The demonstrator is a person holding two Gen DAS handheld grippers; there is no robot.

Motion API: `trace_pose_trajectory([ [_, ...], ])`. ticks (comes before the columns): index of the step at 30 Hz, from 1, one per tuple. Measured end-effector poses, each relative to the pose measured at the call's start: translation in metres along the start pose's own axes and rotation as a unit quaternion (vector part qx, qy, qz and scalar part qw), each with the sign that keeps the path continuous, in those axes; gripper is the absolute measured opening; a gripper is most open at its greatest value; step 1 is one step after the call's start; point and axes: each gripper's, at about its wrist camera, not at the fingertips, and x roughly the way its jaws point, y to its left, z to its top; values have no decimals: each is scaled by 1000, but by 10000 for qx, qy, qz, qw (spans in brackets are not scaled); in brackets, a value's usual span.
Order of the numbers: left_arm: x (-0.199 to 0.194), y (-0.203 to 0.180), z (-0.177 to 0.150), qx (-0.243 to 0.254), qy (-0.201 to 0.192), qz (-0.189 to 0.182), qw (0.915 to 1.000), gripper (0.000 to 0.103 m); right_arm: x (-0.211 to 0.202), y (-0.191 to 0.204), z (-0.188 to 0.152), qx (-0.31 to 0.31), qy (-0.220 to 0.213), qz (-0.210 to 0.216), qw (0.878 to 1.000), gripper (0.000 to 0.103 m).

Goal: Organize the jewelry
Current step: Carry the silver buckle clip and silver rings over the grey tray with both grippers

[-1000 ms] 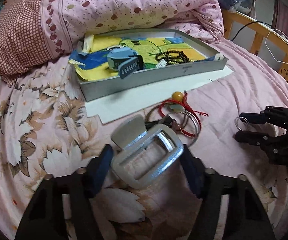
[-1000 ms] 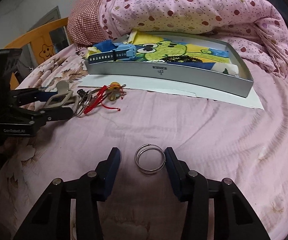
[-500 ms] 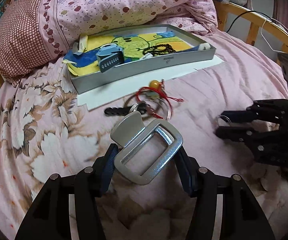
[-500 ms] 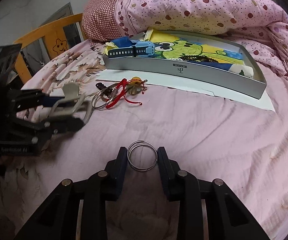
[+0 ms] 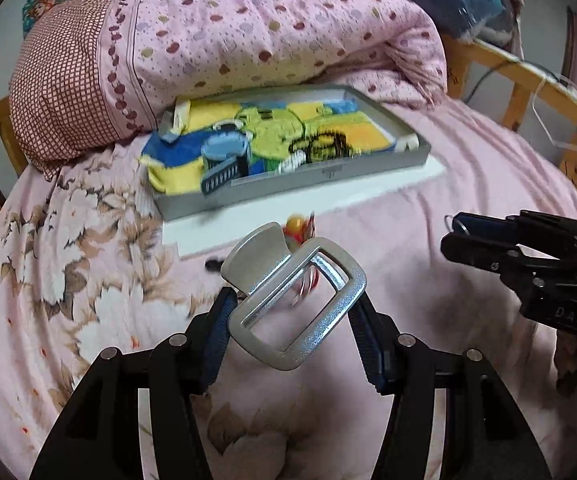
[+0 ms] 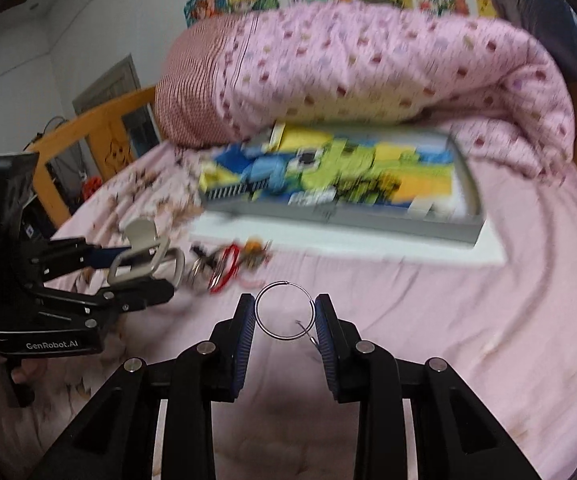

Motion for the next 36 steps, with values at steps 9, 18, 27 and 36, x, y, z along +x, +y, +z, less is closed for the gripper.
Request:
trace_pose_trajectory([
  [9, 19, -1, 70, -421, -16, -41, 9991, 51, 4, -60, 59, -24, -610, -55, 9981, 29],
  [18, 72, 8, 124, -705, 105, -37, 9974, 51, 41, -112, 80, 398, -922, -216, 9947, 29],
  [27, 125, 9, 133, -714, 351, -148, 9967, 51, 76, -145, 54, 962, -623, -277, 9930, 29],
  [36, 144, 6, 130, -815, 619, -329, 9942, 51, 78, -151, 52, 1063, -465, -330, 9927, 30],
])
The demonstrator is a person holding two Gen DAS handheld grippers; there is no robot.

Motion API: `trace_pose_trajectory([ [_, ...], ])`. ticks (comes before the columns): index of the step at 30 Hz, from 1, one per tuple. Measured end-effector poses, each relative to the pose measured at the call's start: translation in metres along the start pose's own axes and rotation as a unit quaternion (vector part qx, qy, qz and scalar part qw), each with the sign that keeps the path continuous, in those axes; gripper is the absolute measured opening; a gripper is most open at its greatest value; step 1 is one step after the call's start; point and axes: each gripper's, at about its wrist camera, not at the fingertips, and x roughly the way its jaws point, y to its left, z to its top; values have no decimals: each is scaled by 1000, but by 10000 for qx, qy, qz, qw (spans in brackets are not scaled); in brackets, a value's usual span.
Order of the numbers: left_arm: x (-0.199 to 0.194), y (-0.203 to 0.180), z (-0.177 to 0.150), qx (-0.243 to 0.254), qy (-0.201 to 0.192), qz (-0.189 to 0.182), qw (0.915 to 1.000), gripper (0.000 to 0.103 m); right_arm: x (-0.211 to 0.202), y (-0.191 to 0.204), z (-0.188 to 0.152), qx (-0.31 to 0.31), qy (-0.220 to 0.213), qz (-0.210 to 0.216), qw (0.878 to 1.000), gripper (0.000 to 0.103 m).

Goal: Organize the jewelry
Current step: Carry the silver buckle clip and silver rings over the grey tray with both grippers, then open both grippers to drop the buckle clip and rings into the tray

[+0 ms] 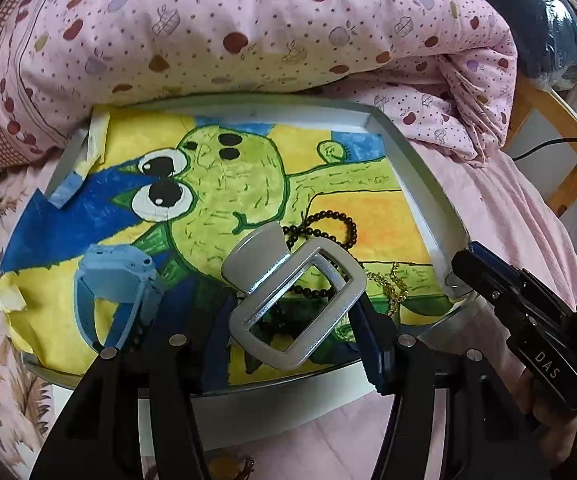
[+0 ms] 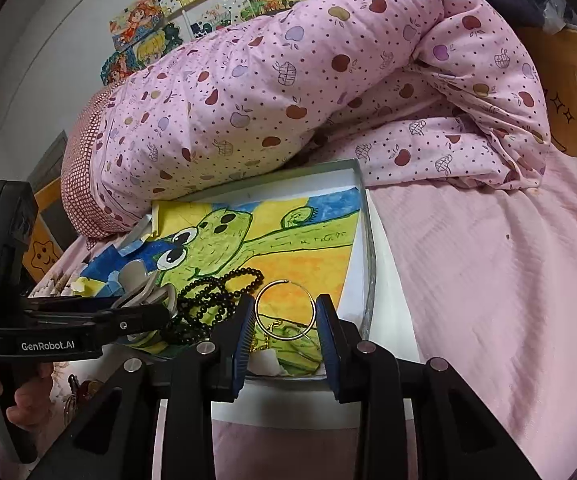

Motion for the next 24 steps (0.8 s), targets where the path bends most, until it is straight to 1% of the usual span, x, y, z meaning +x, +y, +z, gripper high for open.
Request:
trace_pose_trajectory([
  [6, -1, 6, 1, -207, 105, -32, 9997, 52, 0, 0, 0, -17, 103, -52, 9999, 31],
  [8, -1, 6, 2, -236, 161, -32, 9996, 52, -2, 0, 1, 3, 111, -80, 9999, 35],
  [10, -3, 5, 1, -265, 166, -51, 9995, 53, -5, -1, 2, 18, 109, -99, 9999, 42],
  [12, -6, 4, 1, -301, 136, -75, 9994, 61, -8, -1, 2, 12, 103, -115, 9999, 43],
  [15, -15, 4, 1, -384, -1, -110, 9992, 62, -16, -2, 4, 21, 84, -190, 9998, 44],
  [17, -22, 5, 0, -481, -71, -144, 9987, 62, -23, -3, 5, 59, 67, -250, 9996, 50],
  [18, -27, 6, 0, -535, -119, -148, 9984, 62, -28, -4, 6, 87, 33, -271, 9996, 56],
  [19, -32, 6, 0, -592, -177, -156, 9980, 62, -32, -4, 6, 104, 12, -279, 9996, 58],
  [20, -38, 6, 0, -627, -215, -163, 9977, 65, -38, -3, 8, 130, -19, -291, 9995, 63],
  [21, -43, 5, 0, -656, -249, -158, 9974, 74, -44, -3, 10, 157, -58, -292, 9994, 68],
  [22, -51, 4, -1, -696, -307, -135, 9970, 77, -50, -1, 11, 176, -92, -289, 9994, 73],
  [24, -68, 2, -3, -734, -454, -116, 9962, 78, -68, 4, 17, 215, -228, -279, 9991, 79],
])
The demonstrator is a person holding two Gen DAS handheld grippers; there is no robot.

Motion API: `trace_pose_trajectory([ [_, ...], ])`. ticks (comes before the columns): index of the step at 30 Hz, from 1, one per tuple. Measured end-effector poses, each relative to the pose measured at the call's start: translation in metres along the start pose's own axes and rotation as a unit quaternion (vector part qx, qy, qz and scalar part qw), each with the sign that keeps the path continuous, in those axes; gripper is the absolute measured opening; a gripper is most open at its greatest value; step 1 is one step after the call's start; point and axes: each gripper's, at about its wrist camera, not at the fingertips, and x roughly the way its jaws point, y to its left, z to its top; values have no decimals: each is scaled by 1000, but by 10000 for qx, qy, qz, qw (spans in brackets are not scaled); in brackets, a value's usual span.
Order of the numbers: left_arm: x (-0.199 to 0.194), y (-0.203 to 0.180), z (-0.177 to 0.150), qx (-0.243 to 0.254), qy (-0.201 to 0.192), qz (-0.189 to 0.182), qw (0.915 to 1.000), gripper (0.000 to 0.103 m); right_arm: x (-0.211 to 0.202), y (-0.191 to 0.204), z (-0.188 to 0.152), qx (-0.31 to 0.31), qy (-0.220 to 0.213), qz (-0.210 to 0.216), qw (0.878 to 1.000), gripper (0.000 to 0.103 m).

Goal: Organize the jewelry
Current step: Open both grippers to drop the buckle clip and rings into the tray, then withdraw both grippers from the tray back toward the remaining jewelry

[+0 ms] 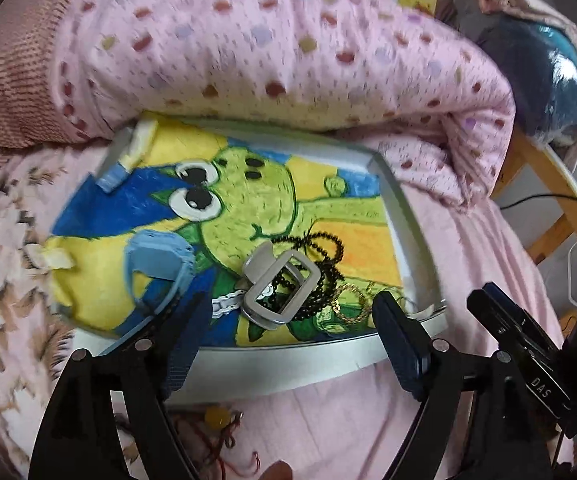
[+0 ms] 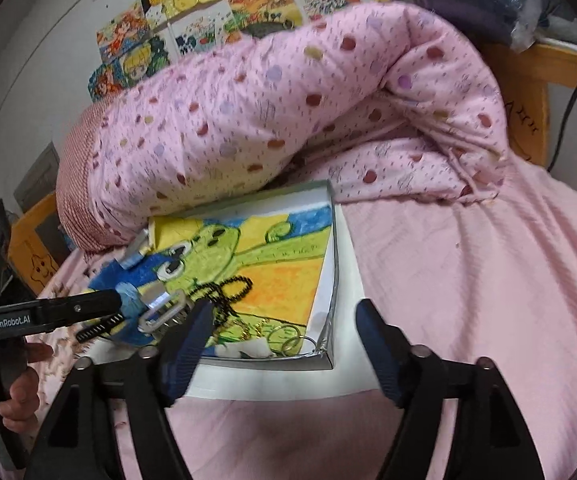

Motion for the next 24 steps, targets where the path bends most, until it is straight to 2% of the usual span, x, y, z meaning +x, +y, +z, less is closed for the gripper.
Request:
trace_pose_trajectory([
  [1, -10, -2, 0, 20, -47, 0, 10000, 81, -7, 2, 2, 14, -56, 35, 10000, 82],
  [2, -17, -3, 0, 37, -69, 1, 10000, 92, -18, 6, 5, 42, -166, 149, 9997, 85],
  [3, -29, -5, 0, 58, -147, 16, 9999, 101, -29, 10, 7, 70, -267, 255, 9993, 91],
  [4, -44, -6, -2, 77, -320, 39, 9995, 101, -42, 16, 9, 84, -373, 321, 9987, 99],
  [5, -55, -7, -3, 103, -446, 48, 9989, 101, -52, 21, 11, 80, -449, 338, 9984, 103],
  [9, -113, -12, -15, 289, -969, 5, 9949, 101, -103, 47, 12, -53, -745, 348, 9966, 103],
  [15, -199, -20, -37, 604, -1597, -42, 9853, 101, -170, 88, 6, -437, -834, 142, 9955, 103],
  [19, -249, -25, -49, 855, -1797, -48, 9800, 101, -204, 113, -1, -555, -602, 203, 9964, 103],
  [24, -297, -27, -56, 1506, -1780, -75, 9724, 101, -230, 148, -8, -807, 130, 461, 9956, 103],
])
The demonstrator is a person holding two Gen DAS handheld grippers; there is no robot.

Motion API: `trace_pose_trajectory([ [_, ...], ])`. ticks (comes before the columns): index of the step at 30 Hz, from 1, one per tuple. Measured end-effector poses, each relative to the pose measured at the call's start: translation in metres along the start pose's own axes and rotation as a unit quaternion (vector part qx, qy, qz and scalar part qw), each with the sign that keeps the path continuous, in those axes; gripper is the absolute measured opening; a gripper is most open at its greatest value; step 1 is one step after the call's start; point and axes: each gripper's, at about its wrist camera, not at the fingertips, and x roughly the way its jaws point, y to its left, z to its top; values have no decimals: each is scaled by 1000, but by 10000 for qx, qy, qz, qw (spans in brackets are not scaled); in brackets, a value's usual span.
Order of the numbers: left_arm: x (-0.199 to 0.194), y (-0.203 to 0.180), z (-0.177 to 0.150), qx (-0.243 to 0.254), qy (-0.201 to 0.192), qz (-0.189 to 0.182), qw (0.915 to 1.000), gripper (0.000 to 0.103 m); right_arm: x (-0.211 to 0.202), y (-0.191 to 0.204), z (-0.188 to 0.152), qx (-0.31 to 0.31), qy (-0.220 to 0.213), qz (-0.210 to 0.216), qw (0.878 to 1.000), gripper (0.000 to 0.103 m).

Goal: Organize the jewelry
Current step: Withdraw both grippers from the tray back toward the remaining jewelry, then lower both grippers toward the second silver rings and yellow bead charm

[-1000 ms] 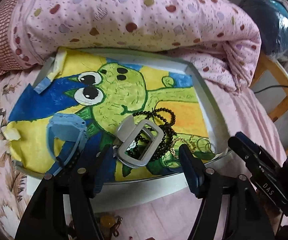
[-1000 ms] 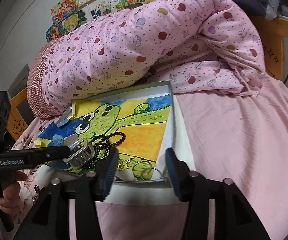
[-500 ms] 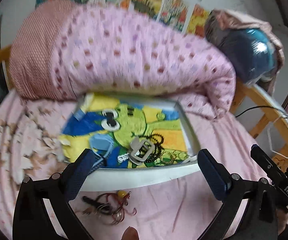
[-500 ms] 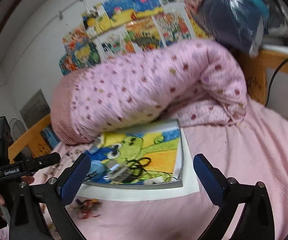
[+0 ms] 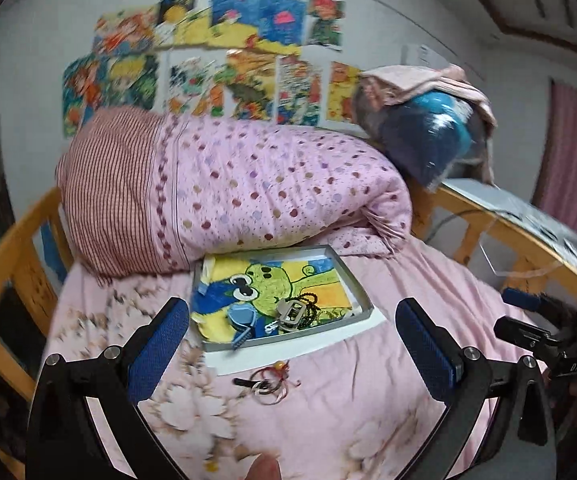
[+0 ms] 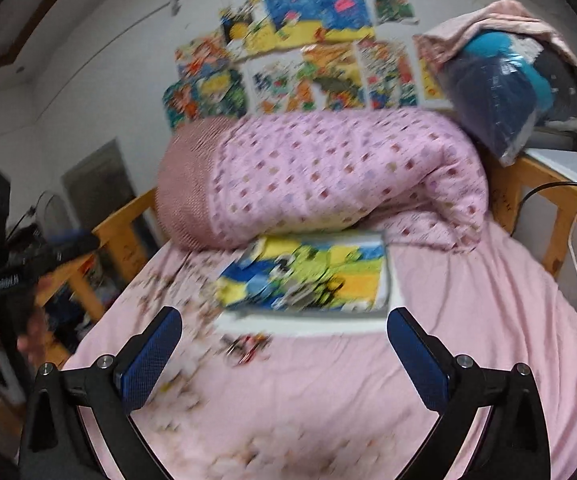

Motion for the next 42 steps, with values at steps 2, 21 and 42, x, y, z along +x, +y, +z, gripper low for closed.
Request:
trace_pose_trajectory([
  [2, -19, 1, 6, 230, 1, -29, 9997, 101, -2, 13, 0, -101, 279, 76, 9995, 103],
  [21, -20, 43, -62, 284, 1067, 390, 9931, 101, 71, 61, 34, -1225, 2297, 200, 9653, 103],
  [42, 140, 49, -160, 313, 1735, -80, 9843, 101, 233, -22, -40, -958, 2150, 992, 9668, 101],
])
